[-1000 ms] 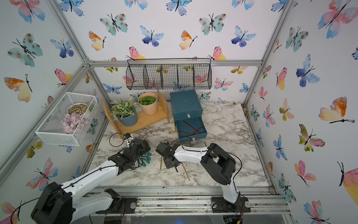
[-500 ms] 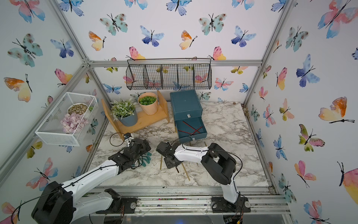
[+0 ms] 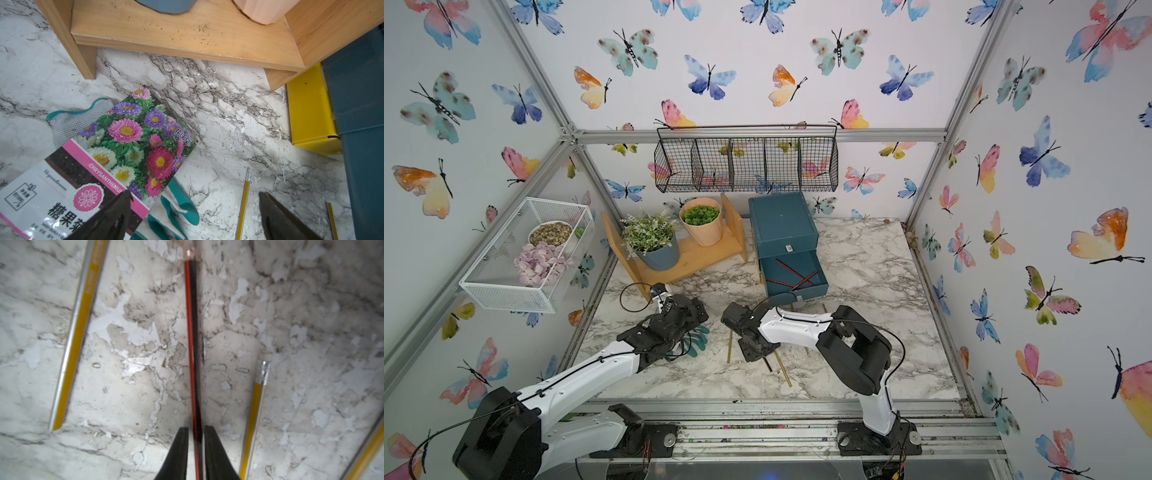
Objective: Please place the pencils in the drawer according to their color
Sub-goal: Pick up the pencil from the center of the board.
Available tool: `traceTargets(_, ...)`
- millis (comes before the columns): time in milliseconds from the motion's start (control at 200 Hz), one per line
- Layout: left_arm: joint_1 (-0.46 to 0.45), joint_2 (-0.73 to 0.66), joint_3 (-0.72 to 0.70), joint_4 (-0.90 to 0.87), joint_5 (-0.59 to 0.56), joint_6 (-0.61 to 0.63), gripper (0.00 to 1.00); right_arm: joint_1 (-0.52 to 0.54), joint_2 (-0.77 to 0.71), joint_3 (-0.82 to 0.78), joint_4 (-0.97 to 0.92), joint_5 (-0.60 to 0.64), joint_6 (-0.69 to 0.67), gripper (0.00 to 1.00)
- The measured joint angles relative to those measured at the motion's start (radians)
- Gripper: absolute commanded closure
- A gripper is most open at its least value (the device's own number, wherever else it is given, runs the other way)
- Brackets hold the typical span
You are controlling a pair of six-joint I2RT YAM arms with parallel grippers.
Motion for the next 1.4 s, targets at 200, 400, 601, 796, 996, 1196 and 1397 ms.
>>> traceTargets(200, 0.0, 0.004, 0.0, 0.0, 0.0, 0.0, 0.02, -0.017, 0.006, 0.004, -0.002, -0.003, -0.009, 0.76)
traceTargets(400, 0.0, 0.004, 0.0, 0.0, 0.0, 0.001, 0.02, -0.039, 0.039, 0.05, 0.003, 0.0, -0.032, 0.76)
traceTargets(601, 0.0, 0.004, 0.0, 0.0, 0.0, 0.004, 0.02, -0.051, 0.097, 0.13, 0.018, 0.014, -0.072, 0.77)
traceTargets(796, 0.007, 0.004, 0.0, 0.0, 0.0, 0.004, 0.02, -0.064, 0.143, 0.196, 0.028, 0.029, -0.109, 0.78)
traceTargets(996, 0.008, 0.004, 0.0, 0.0, 0.0, 0.004, 0.02, -0.082, 0.183, 0.253, 0.033, 0.042, -0.143, 0.81)
traceTargets(1196, 0.011, 0.004, 0.0, 0.0, 0.004, 0.004, 0.02, -0.083, 0.215, 0.301, 0.036, 0.055, -0.166, 0.75)
traceTargets(1397, 0.011, 0.003, 0.0, 0.0, 0.005, 0.004, 0.02, -0.084, 0.231, 0.326, 0.035, 0.058, -0.177, 0.75)
